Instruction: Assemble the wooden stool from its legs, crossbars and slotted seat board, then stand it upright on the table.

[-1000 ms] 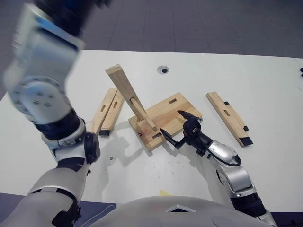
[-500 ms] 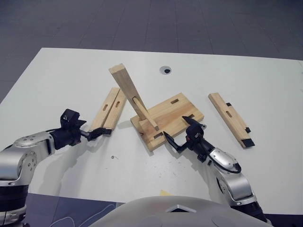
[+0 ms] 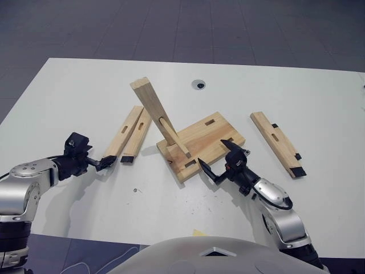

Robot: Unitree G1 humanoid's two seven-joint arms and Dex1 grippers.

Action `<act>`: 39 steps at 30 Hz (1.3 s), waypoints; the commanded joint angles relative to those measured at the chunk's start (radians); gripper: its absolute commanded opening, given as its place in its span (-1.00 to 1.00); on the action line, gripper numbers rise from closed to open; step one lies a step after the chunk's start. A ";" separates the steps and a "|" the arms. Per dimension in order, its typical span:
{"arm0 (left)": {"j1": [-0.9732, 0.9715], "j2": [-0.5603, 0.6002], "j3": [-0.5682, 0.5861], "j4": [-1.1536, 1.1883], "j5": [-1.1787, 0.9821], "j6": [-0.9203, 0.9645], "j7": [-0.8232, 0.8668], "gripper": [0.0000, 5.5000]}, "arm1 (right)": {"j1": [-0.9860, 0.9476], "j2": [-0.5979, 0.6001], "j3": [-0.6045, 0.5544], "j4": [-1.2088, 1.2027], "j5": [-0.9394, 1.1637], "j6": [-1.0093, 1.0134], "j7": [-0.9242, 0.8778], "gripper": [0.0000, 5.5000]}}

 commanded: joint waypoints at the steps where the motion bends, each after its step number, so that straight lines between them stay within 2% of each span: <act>1: -0.020 -0.007 -0.025 -0.002 0.053 -0.019 0.010 0.96 | -0.013 0.006 0.005 0.004 -0.006 0.000 -0.003 0.96; 6: -0.078 -0.026 0.000 -0.039 0.037 -0.037 -0.014 0.96 | -0.016 0.010 0.009 0.006 -0.012 0.000 -0.001 0.96; 10: -0.097 -0.028 -0.070 -0.002 0.102 -0.051 -0.017 0.96 | -0.018 0.013 0.010 0.005 -0.017 -0.002 -0.003 0.96; 16: -0.071 -0.054 -0.162 0.084 0.159 -0.066 -0.043 0.62 | -0.025 0.016 0.008 0.014 -0.020 -0.005 0.000 0.96; 30: -0.074 0.014 -0.185 0.161 0.195 -0.101 -0.166 -0.20 | -0.002 0.060 0.009 0.025 -0.043 -0.029 -0.060 0.96; 34: -0.069 -0.001 -0.187 0.119 0.188 -0.085 -0.153 -0.25 | 0.000 0.064 0.011 0.024 -0.049 -0.032 -0.069 0.96; 36: -0.068 -0.045 -0.159 0.094 0.182 -0.077 -0.099 -0.25 | -0.012 0.057 -0.008 0.028 -0.046 -0.030 -0.068 0.96; 39: -0.157 -0.172 -0.059 0.116 0.226 -0.100 0.154 -0.25 | -0.051 0.033 -0.067 0.063 -0.033 -0.037 -0.064 0.96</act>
